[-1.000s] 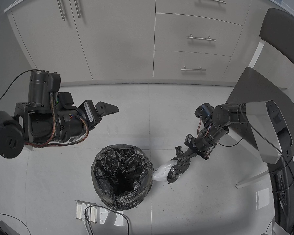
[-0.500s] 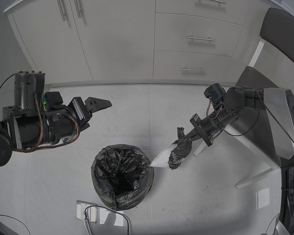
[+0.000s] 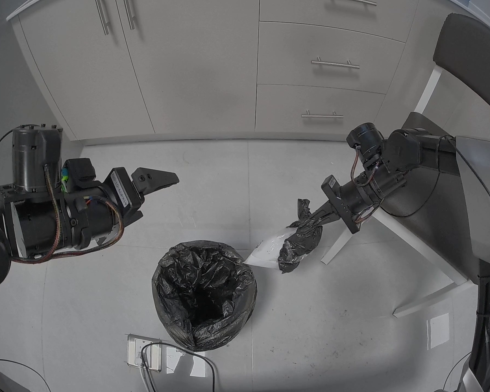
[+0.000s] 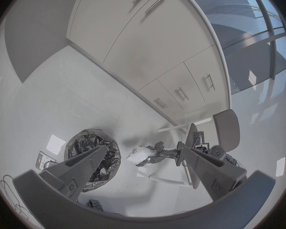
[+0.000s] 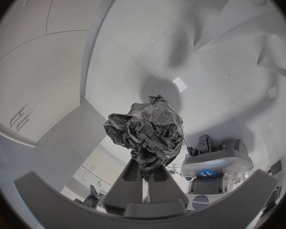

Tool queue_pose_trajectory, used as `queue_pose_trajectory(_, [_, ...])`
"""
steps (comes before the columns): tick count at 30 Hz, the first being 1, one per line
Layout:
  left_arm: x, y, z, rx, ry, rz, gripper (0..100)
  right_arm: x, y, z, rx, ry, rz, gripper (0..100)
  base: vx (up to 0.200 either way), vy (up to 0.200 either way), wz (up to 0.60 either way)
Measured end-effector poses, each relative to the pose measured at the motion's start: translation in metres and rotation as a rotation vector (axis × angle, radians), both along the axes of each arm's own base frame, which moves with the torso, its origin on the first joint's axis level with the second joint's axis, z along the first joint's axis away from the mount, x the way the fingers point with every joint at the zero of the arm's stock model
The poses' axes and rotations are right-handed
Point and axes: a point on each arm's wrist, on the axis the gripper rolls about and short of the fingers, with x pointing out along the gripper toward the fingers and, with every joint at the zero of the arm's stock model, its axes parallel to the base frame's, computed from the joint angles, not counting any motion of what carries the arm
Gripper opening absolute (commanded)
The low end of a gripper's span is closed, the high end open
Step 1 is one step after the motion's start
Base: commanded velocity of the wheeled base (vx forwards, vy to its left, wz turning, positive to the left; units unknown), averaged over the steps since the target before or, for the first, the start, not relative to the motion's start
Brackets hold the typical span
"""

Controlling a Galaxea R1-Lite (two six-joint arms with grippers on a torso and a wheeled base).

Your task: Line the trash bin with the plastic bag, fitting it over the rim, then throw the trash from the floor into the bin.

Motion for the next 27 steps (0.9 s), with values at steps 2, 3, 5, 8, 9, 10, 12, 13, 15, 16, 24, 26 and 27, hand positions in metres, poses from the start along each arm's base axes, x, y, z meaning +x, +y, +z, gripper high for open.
queue_pose_trajectory(2, [-0.001,0.001,0.0,-0.001,-0.001,0.0,100,-0.002,0.002,0.004,0.008,0.0,0.0,0,0.0,0.0,0.0])
queue_pose_trajectory(3, [-0.002,0.001,0.0,-0.001,-0.002,0.0,100,-0.004,0.004,0.007,0.011,-0.002,0.001,0,0.0,0.0,0.0])
queue_pose_trajectory(5, [-0.002,0.001,0.001,-0.003,-0.005,0.0,100,-0.007,0.007,0.011,0.017,-0.009,0.009,0,0.0,0.0,0.0])
queue_pose_trajectory(8, [-0.003,0.001,0.002,-0.003,-0.007,0.0,100,-0.012,0.015,0.016,0.025,-0.011,0.03,0,0.0,0.0,0.0])
queue_pose_trajectory(9, [-0.003,0.001,0.002,-0.003,-0.007,0.0,100,-0.014,0.018,0.017,0.027,-0.012,0.037,0,0.0,0.0,0.0])
queue_pose_trajectory(10, [-0.003,0.002,0.002,-0.004,-0.008,0.001,100,-0.016,0.023,0.018,0.028,-0.012,0.048,0,0.0,0.0,0.0])
queue_pose_trajectory(12, [-0.004,0.002,0.002,-0.004,-0.009,0.001,100,-0.021,0.032,0.02,0.03,-0.015,0.072,0,0.0,0.0,0.0])
queue_pose_trajectory(13, [-0.004,0.002,0.002,-0.005,-0.01,0.001,100,-0.024,0.037,0.021,0.031,-0.015,0.082,0,0.0,0.0,0.0])
queue_pose_trajectory(15, [-0.005,0.002,0.003,-0.006,-0.012,0.0,100,-0.028,0.046,0.022,0.032,-0.015,0.104,0,0.0,0.0,0.0])
queue_pose_trajectory(16, [-0.006,0.003,0.003,-0.005,-0.012,0.0,100,-0.031,0.05,0.022,0.033,-0.014,0.115,0,0.0,0.0,0.0])
queue_pose_trajectory(24, [-0.012,0.005,0.001,-0.006,-0.01,0.0,100,-0.047,0.083,0.018,0.031,-0.004,0.199,0,0.0,0.0,0.0])
queue_pose_trajectory(26, [-0.014,0.006,0.001,-0.006,-0.009,0.0,100,-0.052,0.091,0.017,0.031,-0.004,0.219,0,0.0,0.0,0.0])
queue_pose_trajectory(27, [-0.015,0.007,0.001,-0.006,-0.008,0.0,100,-0.054,0.095,0.017,0.032,-0.005,0.23,0,0.0,0.0,0.0])
